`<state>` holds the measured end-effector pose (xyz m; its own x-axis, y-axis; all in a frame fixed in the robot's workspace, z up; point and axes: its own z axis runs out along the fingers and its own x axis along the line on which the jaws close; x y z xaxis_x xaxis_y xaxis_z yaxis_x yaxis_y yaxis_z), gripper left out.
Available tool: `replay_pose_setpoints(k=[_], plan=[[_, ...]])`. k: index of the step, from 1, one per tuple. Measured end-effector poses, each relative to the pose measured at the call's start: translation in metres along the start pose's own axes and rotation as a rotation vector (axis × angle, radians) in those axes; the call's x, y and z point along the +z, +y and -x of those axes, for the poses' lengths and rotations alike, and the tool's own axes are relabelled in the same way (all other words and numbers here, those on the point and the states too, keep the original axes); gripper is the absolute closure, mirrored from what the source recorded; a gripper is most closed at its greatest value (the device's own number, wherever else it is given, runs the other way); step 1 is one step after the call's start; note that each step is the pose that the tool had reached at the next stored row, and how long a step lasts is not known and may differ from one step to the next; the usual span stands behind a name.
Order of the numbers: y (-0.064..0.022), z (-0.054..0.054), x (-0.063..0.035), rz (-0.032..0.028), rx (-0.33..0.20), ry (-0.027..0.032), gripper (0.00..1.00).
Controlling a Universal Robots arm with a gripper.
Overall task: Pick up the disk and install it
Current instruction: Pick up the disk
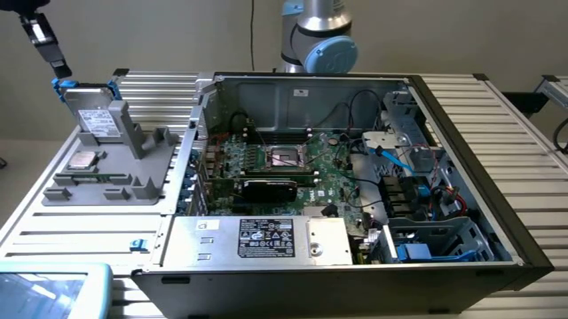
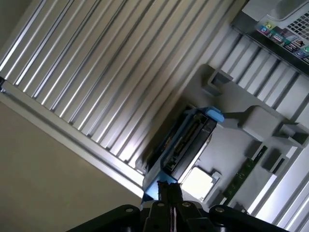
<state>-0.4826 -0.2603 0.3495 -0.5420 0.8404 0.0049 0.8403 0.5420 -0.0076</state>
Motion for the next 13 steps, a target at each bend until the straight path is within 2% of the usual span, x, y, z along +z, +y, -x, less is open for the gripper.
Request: replay_pose_setpoints(k=[13], plan=[[0.0000, 0.0000, 0.0004, 0.0010, 0.202, 0.0015, 0.89]])
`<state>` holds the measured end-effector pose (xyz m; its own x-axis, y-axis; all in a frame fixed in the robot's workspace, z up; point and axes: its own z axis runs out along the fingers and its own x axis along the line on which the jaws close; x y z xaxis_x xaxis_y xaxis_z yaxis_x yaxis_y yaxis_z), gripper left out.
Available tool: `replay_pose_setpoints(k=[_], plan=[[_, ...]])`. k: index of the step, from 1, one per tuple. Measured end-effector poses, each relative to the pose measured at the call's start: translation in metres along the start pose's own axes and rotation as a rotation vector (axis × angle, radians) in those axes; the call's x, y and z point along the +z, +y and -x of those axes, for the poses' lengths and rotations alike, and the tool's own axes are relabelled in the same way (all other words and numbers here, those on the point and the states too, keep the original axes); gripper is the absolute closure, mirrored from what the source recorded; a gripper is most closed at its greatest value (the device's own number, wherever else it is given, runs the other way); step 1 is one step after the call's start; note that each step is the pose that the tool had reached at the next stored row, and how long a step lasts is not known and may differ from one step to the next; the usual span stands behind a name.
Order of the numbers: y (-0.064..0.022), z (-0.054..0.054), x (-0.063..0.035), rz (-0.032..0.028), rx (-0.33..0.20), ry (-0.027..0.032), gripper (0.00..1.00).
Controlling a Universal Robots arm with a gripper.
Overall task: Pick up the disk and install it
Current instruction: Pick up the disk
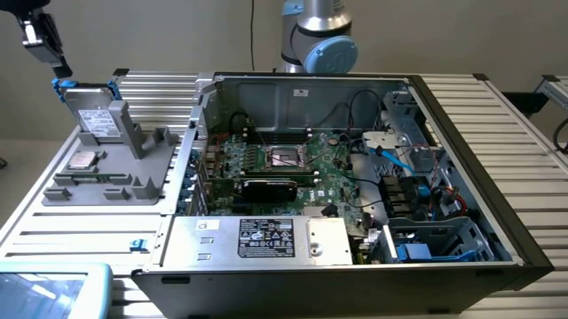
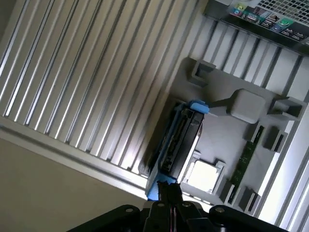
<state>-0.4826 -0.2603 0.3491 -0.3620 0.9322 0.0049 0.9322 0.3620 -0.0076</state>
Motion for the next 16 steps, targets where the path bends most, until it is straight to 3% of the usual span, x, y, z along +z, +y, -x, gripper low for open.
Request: replay_pose_setpoints(k=[16], plan=[[0.0000, 0.0000, 0.0000, 0.0012, 0.251, 0.0019, 0.89]])
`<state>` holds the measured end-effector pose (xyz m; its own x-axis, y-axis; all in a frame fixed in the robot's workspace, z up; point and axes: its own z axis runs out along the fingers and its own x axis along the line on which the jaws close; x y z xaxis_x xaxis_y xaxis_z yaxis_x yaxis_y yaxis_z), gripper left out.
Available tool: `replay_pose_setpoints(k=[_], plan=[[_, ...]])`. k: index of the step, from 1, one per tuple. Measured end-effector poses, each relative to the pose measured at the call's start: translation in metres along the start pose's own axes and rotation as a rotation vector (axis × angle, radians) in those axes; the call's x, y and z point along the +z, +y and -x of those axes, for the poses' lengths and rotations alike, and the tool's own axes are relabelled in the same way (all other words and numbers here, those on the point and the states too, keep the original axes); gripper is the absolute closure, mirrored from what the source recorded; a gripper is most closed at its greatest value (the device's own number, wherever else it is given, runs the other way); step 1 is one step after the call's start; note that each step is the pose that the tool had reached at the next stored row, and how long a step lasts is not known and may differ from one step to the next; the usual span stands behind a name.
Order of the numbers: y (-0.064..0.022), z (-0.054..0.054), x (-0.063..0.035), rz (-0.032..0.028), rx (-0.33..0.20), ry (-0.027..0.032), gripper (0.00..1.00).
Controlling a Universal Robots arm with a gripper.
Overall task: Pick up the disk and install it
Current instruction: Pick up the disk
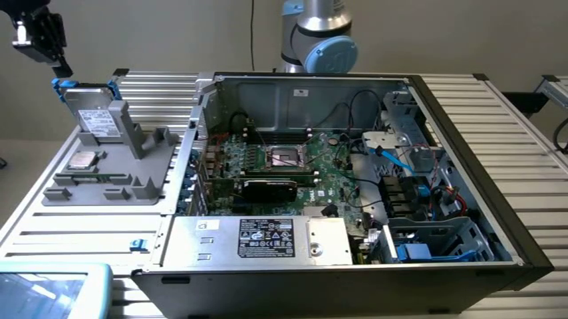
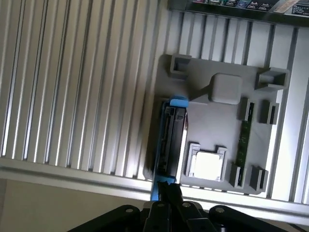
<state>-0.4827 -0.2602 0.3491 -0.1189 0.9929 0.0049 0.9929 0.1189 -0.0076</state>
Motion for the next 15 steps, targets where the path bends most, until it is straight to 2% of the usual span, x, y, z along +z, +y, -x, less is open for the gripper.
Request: replay_pose_setpoints(k=[4, 9, 13, 15], plan=[[0.0000, 0.0000, 0.0000, 0.0003, 0.062, 0.0004, 0.89], [0.0000, 0.0000, 0.0000, 0.0004, 0.069, 0.0005, 0.89], [0.0000, 0.0000, 0.0000, 0.0005, 0.118, 0.0009, 0.89], [0.0000, 0.0000, 0.0000, 0.0007, 0.121, 0.0009, 0.89]])
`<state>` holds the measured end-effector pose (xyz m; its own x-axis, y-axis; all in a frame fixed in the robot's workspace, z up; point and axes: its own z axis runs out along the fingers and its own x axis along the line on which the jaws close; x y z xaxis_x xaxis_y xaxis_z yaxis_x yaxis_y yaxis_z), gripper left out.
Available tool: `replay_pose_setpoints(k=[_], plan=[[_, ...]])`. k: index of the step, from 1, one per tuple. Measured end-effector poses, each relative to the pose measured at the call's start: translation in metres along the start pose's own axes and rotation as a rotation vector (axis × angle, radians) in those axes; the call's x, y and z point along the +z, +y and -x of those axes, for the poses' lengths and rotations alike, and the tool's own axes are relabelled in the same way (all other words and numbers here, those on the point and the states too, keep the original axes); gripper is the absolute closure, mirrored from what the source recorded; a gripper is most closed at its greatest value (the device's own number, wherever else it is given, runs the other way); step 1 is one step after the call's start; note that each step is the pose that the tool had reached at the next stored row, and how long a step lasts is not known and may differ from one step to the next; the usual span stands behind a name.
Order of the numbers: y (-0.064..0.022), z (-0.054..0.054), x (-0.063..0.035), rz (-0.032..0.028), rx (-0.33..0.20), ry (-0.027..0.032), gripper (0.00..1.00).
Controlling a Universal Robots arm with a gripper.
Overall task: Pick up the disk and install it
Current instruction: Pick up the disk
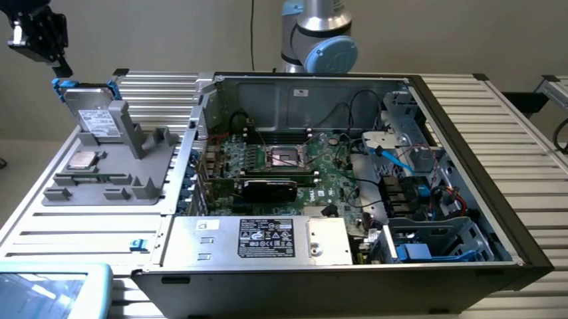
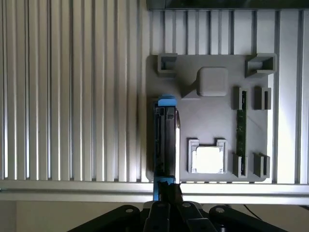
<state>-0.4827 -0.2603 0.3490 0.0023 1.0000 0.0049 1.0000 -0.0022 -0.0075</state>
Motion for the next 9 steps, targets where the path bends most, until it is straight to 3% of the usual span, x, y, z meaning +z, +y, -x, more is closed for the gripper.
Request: replay_pose_setpoints(k=[9], plan=[[0.0000, 0.0000, -0.0001, -0.0002, 0.000, -0.0001, 0.88]])
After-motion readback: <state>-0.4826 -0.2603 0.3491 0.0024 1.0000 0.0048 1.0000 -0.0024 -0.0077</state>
